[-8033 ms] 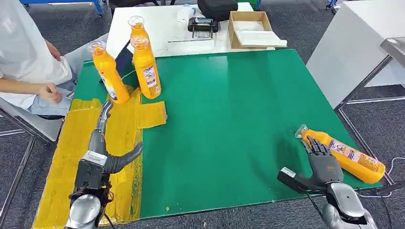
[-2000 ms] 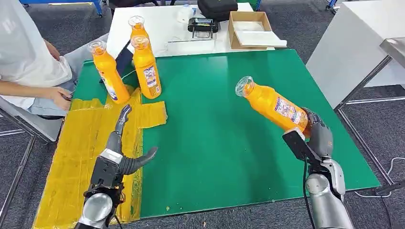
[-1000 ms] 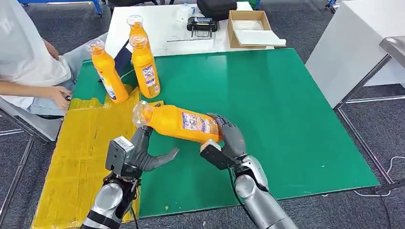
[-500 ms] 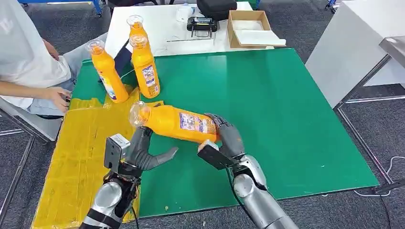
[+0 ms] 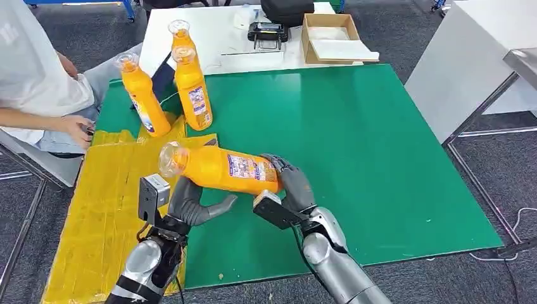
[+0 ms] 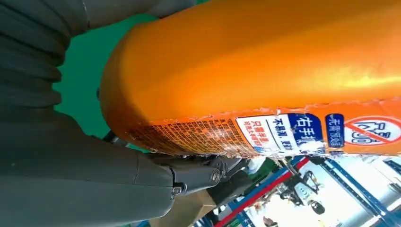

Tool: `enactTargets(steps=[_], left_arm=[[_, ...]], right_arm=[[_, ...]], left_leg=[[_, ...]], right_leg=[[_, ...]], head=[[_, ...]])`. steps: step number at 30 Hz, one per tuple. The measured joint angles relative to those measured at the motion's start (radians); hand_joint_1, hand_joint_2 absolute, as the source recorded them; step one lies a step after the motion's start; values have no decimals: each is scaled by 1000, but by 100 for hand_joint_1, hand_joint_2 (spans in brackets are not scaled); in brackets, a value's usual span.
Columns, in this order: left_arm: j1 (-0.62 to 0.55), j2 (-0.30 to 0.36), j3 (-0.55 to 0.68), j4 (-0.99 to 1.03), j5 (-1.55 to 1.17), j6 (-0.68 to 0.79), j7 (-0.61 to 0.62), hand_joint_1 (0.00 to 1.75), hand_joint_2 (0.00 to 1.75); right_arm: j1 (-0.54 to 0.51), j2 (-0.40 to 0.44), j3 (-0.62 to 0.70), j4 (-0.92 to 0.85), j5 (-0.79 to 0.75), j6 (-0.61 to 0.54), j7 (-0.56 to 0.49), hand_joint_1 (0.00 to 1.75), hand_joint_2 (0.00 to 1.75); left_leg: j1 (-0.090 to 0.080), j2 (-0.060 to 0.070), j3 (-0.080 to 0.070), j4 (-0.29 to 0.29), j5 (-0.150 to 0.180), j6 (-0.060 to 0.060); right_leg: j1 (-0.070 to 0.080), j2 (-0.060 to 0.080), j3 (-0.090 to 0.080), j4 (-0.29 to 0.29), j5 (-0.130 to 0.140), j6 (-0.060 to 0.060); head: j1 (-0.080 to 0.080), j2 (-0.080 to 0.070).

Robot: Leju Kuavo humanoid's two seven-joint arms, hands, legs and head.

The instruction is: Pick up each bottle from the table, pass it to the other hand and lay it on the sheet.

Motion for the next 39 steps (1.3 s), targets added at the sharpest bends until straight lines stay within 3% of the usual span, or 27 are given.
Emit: enactTargets(steps=[38, 39], left_arm=[[-1, -37, 1, 10, 203, 38, -8, 0, 175], [-1, -38, 1, 6, 223, 31, -5, 175, 175]], right_arm=[[-16, 18, 79, 46, -37, 14, -5, 175, 175], [-18, 19, 83, 50, -40, 19, -6, 175, 175]], left_leg=[[0, 0, 0, 0, 0, 0], [0, 0, 0, 0, 0, 0]], right_leg=[[0, 0, 0, 0, 0, 0], [0, 0, 0, 0, 0, 0]], head=[[0, 0], [0, 0]])
